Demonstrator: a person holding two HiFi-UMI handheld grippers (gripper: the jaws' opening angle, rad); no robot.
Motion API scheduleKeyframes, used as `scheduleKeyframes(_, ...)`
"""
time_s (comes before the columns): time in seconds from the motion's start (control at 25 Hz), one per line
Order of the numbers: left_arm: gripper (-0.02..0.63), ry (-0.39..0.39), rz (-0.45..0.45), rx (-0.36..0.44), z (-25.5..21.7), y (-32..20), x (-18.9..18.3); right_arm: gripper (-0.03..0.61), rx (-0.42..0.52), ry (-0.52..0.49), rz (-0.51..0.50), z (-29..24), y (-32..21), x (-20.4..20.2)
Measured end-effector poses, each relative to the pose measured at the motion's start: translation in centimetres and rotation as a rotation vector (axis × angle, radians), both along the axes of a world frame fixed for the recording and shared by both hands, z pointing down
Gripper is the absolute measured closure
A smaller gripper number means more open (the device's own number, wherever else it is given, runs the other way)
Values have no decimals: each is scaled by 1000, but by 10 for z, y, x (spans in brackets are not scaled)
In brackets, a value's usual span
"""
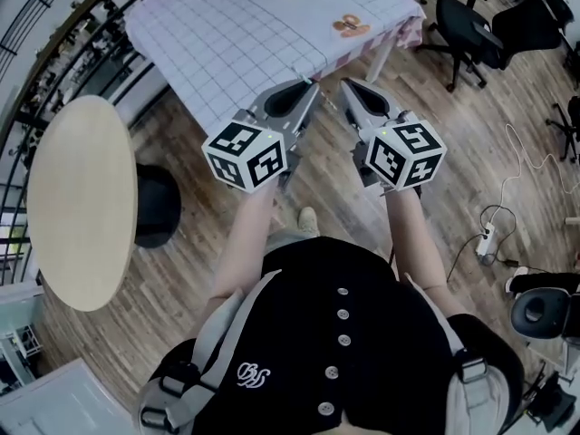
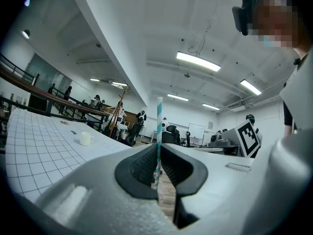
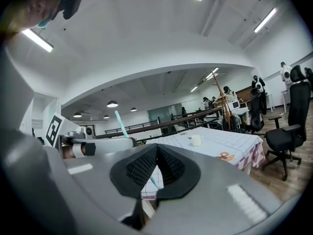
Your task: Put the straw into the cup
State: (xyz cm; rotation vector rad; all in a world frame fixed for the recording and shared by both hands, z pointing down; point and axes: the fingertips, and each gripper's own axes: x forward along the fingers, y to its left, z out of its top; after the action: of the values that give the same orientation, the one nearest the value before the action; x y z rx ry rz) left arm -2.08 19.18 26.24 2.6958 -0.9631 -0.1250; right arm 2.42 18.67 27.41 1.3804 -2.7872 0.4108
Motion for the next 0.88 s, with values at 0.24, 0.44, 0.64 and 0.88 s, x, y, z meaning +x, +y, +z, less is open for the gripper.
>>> scheduleKeyframes(0.24, 592, 1, 17, 10, -5, -49, -15, 578, 2, 17, 10, -4, -51, -19)
scheduleKeyframes(0.44, 593, 3, 18, -6, 6, -68, -20, 578, -2, 24, 18, 1, -71, -25)
scheduleKeyframes(0.64, 594, -47, 32, -24, 18, -84, -19, 578, -36, 37, 48, 12, -90, -21)
scheduleKeyframes(0.88, 593, -60, 12, -11, 19, -111, -20, 578, -43, 25, 50, 20, -119, -19)
